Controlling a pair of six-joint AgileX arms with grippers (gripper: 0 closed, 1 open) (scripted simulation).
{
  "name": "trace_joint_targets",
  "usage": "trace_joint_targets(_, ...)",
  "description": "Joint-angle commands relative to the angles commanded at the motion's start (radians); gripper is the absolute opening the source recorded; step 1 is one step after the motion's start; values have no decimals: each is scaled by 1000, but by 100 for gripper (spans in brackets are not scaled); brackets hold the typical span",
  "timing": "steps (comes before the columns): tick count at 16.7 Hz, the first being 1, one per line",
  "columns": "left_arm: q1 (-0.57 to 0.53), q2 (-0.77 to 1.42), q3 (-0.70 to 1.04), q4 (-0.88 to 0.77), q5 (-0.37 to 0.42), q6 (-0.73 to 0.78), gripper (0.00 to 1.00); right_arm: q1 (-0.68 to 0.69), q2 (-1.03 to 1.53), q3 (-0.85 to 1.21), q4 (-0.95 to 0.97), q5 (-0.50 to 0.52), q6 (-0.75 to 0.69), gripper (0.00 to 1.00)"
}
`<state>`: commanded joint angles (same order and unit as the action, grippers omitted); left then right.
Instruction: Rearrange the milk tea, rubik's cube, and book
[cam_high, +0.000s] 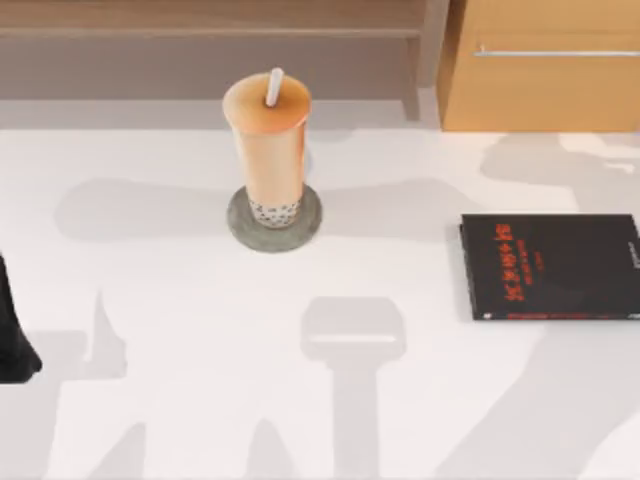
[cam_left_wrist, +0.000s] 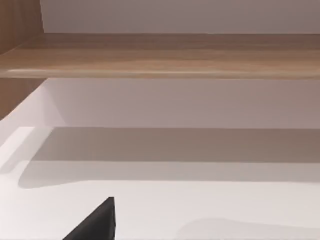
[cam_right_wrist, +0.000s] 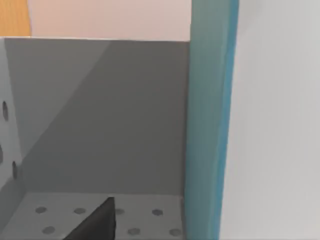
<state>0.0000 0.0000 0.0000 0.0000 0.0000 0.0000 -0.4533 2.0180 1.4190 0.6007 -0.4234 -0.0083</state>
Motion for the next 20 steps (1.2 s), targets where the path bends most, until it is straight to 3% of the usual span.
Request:
trace_joint_targets(13, 0, 0, 0, 0, 0, 0, 100, 26, 99, 151, -53, 27, -1, 100)
trace_joint_targets(20, 0, 0, 0, 0, 0, 0, 100, 26, 99, 151, -53, 27, -1, 47)
